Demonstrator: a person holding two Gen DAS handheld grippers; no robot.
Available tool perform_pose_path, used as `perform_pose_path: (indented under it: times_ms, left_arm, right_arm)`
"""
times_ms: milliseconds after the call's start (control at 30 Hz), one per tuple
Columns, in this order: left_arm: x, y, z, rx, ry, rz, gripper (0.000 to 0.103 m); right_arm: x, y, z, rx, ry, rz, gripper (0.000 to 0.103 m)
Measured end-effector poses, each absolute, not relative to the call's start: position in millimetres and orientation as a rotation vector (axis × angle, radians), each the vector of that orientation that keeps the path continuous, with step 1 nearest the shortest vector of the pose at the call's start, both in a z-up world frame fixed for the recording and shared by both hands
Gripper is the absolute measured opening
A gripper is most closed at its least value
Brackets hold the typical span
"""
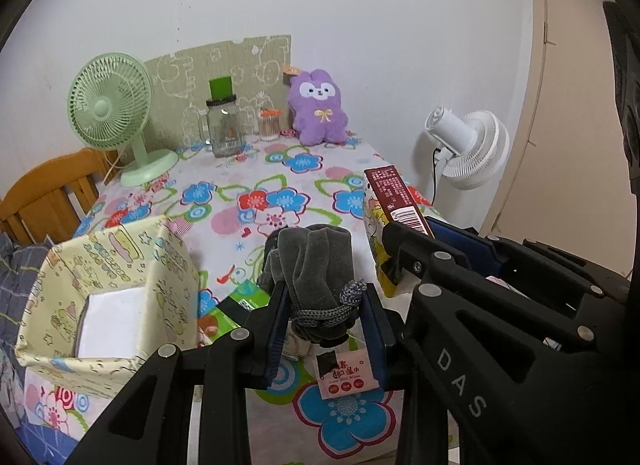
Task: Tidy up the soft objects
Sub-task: 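Grasp the grey knit glove with the left tool while the right tool grasps the red-brown box, then carry the glove and red-brown box with both tools over the fabric box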
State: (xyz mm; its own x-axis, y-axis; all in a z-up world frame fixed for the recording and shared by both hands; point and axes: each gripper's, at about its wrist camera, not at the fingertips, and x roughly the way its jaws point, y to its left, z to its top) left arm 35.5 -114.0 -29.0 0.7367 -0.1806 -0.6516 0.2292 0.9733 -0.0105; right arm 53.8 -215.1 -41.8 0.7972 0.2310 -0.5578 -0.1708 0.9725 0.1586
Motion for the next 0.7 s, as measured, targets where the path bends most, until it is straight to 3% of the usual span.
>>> perform_pose_path:
  times_ms: [700]
  left_arm:
    - [35,-86,10,0.075,0.657,-0.223,0.035]
  right_arm:
    - [46,-190,1,0.078,0.561,0.219,0.021]
